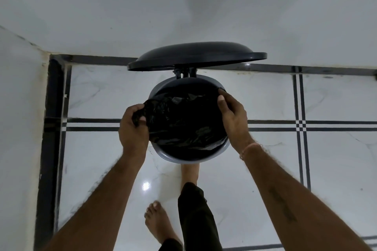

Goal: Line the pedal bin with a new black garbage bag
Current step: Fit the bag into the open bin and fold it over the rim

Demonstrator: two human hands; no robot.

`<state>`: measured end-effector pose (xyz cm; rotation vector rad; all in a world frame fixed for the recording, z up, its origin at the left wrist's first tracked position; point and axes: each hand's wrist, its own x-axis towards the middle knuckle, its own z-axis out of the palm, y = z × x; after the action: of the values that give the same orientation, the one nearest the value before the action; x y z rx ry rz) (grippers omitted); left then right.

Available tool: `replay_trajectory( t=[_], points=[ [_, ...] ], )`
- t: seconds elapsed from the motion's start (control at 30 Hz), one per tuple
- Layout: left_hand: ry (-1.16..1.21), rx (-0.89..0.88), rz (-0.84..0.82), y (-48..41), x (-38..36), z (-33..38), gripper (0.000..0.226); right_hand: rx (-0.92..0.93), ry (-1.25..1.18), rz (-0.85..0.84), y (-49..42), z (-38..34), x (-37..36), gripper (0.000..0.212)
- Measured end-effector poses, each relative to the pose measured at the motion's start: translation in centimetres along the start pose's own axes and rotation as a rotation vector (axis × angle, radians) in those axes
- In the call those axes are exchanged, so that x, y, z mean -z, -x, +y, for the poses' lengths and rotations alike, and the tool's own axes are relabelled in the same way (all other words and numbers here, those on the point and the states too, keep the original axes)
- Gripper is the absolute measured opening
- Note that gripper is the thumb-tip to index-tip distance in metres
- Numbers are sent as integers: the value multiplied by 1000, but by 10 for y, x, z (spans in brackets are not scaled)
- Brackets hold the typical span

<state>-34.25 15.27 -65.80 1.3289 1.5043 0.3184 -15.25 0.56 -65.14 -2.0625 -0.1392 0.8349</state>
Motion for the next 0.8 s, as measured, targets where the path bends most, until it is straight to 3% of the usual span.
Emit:
replay_trajectory(
  t=[0.07, 0.13, 0.2, 0.23, 0.33, 0.43, 0.53, 0.7, 0.8],
  points=[
    [-388, -36, 101, 5, 1, -3, 44, 7, -27, -1, 3, 1, 0, 47],
    [-574, -384, 197, 7, 0, 7, 43, 33, -37, -19, 8, 2, 2, 48],
    [-518, -702, 36, -1, -14, 21, 32, 82, -13, -56, 13, 4, 4, 47],
    [-507, -736, -107, -10, -24, 29, 34, 105, 1, -78, 15, 4, 6, 46],
    [-604, -588, -512, -31, -58, 49, 52, 158, 15, -118, 18, 2, 13, 43],
    [-807, -477, -629, -42, -67, 41, 40, 167, 10, -111, 13, 0, 23, 40],
    [-532, -371, -539, -40, -55, 27, 33, 158, 110, -72, 2, -7, 29, 38],
    [-287, -319, -227, -30, -40, 21, 32, 341, 590, -185, -13, -17, 13, 43],
    [-258, -272, -98, -35, -34, 19, 31, 292, 530, -198, -19, -20, 9, 40]
  ],
)
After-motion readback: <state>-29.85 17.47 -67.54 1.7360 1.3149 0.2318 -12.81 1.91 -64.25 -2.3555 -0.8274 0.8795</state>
